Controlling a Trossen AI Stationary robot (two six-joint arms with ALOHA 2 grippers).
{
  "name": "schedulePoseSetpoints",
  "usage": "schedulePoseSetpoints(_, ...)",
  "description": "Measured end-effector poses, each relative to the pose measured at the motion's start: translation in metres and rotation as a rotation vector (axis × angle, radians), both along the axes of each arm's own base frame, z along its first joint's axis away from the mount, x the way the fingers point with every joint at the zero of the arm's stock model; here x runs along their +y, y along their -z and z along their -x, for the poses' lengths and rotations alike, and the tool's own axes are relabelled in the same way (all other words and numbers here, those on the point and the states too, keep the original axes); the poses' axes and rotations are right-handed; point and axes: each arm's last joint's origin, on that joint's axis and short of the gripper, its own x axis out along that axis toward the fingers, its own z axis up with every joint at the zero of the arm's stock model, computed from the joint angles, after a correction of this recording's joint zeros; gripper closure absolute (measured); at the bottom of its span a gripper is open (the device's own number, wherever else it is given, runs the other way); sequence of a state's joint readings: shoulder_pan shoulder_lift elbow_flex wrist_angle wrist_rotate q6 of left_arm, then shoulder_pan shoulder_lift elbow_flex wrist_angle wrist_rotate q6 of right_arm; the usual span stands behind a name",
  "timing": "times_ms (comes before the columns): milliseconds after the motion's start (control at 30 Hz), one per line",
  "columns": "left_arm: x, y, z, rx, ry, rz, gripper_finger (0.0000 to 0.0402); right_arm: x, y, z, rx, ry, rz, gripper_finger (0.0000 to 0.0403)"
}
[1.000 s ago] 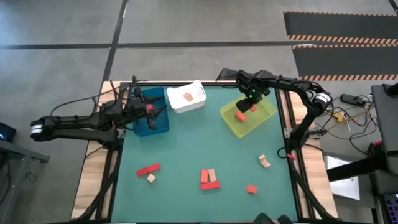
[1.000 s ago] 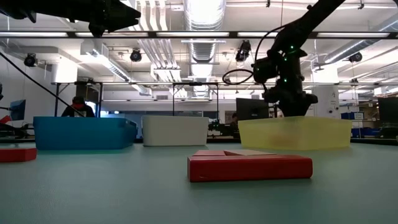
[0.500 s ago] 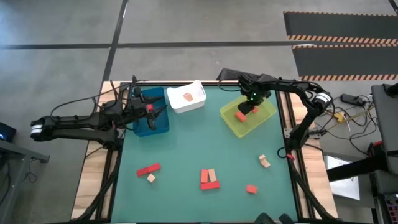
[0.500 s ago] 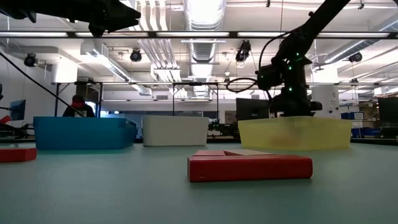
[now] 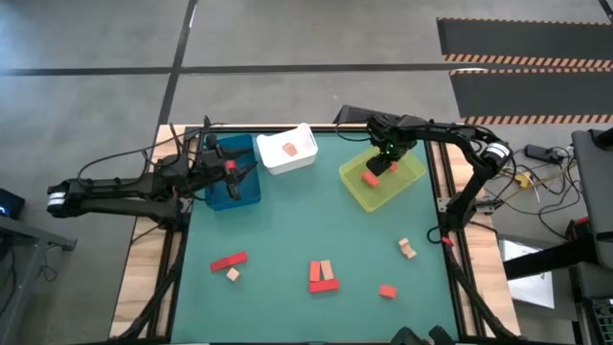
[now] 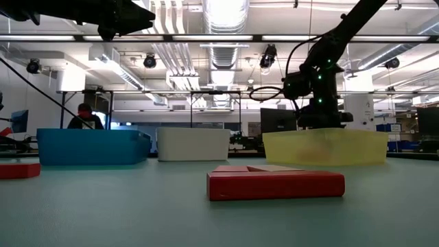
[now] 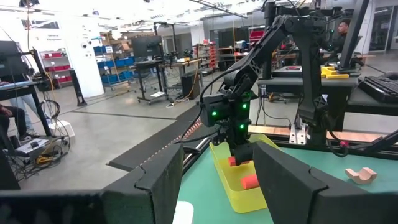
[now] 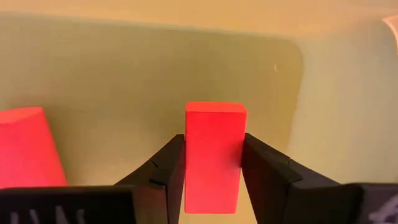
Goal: Sort & place blocks by color
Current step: Put the orange block into the yellow bin, then put the red block into the blue bin
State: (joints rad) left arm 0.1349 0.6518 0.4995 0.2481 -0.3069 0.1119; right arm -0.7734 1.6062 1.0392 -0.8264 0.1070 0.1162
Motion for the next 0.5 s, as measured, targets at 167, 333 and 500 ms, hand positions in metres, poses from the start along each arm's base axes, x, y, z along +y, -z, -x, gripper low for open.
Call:
schedulePoseSetpoints(167,0.0000,0.0000,0.0000,-0.001,0.000,0.000,0.0221,0.0009,0.0018,0.0009,0.003,0.000,-0.003,0.0262)
schedulePoseSetpoints(333,0.0000,-0.0001,0.0000,-0.002,0.000,0.000,0.0221,0.0011,0.0018,0.0011,0.005,0.002,-0.005,0.0249)
schedulePoseSetpoints(500,0.0000,-0.0002,0.0000,-0.002,0.000,0.000,0.0221,-0.0010,-0.0023,-0.0010,-0.004,0.002,0.004,0.0244)
